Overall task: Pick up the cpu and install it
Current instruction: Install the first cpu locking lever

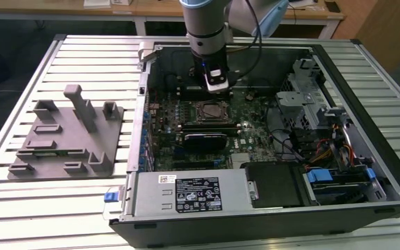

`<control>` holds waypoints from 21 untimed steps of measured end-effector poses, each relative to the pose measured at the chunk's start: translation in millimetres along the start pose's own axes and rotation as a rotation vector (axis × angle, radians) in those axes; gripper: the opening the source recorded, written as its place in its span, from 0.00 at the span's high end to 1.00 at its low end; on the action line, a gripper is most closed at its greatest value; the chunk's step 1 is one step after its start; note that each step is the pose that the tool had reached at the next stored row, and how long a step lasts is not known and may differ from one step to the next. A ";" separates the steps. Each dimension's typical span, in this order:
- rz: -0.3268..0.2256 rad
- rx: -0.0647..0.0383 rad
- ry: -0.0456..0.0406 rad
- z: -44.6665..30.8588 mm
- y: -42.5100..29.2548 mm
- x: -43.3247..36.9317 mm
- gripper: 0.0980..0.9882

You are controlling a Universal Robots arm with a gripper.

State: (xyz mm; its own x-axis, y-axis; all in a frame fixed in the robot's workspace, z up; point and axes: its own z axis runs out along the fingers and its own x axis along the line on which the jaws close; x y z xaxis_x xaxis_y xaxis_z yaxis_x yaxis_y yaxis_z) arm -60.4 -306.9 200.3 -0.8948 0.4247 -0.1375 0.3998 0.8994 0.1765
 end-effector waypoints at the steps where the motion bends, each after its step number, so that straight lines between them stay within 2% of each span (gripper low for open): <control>1: -0.010 0.000 0.0011 0.1 0.0 0.0 0.99; 9: -0.066 0.020 -0.0015 1.3 -0.3 0.2 0.99; 13: -0.086 0.024 -0.0013 2.1 -0.5 0.3 0.99; 18: -0.087 0.023 -0.0006 2.2 -0.5 0.3 0.99; 21: -0.083 0.003 0.0074 2.2 -0.7 0.2 0.99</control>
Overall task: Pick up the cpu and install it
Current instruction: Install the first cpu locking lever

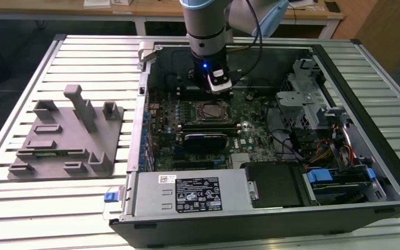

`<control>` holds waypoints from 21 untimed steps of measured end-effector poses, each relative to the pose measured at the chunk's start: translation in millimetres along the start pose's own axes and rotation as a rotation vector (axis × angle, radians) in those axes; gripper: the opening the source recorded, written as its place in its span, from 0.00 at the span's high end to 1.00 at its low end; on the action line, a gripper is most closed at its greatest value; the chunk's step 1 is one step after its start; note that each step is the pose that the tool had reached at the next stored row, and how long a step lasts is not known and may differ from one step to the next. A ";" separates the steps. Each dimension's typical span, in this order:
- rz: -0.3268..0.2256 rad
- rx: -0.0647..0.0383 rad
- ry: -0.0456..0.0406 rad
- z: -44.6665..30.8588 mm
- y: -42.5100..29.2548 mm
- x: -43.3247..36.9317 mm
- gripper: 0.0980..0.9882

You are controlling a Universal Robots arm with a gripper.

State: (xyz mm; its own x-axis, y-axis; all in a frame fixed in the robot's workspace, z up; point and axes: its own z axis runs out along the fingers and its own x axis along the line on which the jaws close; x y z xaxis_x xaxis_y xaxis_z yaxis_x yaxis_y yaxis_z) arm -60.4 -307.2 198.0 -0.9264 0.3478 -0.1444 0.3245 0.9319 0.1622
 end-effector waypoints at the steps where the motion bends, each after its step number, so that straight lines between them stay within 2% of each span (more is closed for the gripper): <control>1: 0.001 -0.004 0.0013 0.0 0.0 0.0 0.99; 6: 0.002 -0.010 0.0035 -0.1 -0.7 -0.3 0.99; 21: -0.002 -0.011 0.0042 2.9 -5.7 -1.4 0.99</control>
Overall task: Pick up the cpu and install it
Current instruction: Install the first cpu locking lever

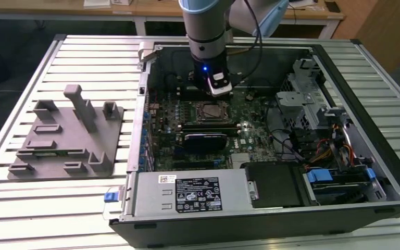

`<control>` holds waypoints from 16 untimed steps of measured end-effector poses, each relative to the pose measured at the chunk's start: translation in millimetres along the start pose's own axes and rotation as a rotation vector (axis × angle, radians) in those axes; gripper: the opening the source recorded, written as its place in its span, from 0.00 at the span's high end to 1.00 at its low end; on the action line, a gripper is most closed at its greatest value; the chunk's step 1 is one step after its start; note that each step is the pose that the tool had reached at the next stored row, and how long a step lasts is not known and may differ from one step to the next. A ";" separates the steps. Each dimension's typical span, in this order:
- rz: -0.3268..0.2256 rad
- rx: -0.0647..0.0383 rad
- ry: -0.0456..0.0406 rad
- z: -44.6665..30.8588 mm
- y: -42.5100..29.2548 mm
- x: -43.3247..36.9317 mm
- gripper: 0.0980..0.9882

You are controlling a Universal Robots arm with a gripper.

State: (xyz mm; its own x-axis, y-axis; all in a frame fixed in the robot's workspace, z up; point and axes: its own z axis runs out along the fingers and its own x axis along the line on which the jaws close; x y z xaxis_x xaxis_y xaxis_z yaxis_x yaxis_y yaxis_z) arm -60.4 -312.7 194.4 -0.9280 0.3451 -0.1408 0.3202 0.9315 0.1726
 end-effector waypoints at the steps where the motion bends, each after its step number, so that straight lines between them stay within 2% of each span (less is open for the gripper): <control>1: 0.000 0.000 0.0000 0.2 -0.2 -0.1 0.99; 9: -0.003 -0.001 0.0007 1.2 -0.4 -1.1 0.99; 16: -0.006 -0.003 0.0018 2.6 1.5 -6.7 0.99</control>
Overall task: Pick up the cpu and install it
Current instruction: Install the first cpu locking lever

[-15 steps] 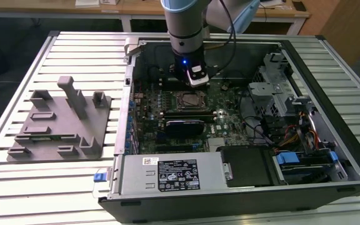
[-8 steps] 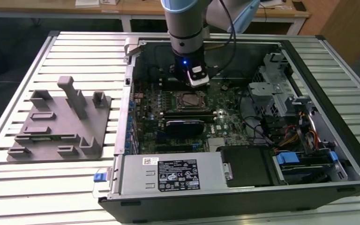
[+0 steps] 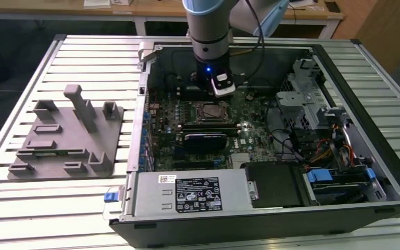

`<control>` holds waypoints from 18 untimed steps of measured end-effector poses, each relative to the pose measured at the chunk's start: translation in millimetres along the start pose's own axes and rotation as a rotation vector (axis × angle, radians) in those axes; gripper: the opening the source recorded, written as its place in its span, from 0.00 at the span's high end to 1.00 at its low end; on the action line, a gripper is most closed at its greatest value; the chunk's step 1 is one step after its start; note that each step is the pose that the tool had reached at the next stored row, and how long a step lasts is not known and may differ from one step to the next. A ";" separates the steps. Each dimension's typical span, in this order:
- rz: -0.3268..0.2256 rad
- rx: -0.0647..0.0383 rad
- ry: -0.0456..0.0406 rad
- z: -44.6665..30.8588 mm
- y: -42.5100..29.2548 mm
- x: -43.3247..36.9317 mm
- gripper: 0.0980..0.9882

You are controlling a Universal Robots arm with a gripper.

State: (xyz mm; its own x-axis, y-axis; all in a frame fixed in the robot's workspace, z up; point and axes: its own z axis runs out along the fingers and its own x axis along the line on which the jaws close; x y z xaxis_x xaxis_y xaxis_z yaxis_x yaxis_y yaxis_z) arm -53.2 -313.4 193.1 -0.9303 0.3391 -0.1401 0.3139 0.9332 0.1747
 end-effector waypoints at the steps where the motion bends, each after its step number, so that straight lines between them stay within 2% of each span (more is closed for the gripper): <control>1: 0.000 -0.002 0.0006 0.1 0.1 -0.4 0.99; 3: 0.000 -0.002 0.0009 -0.2 0.3 -0.4 0.99; 13: 0.000 -0.002 0.0010 -11.6 2.3 -2.1 0.99; 18: 0.000 -0.003 0.0009 -13.0 2.5 -2.3 0.99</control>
State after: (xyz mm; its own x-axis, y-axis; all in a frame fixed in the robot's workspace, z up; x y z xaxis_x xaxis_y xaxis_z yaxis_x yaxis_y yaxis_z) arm -52.8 -313.3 206.5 -0.9306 0.3386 -0.1393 0.3130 0.9331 0.1772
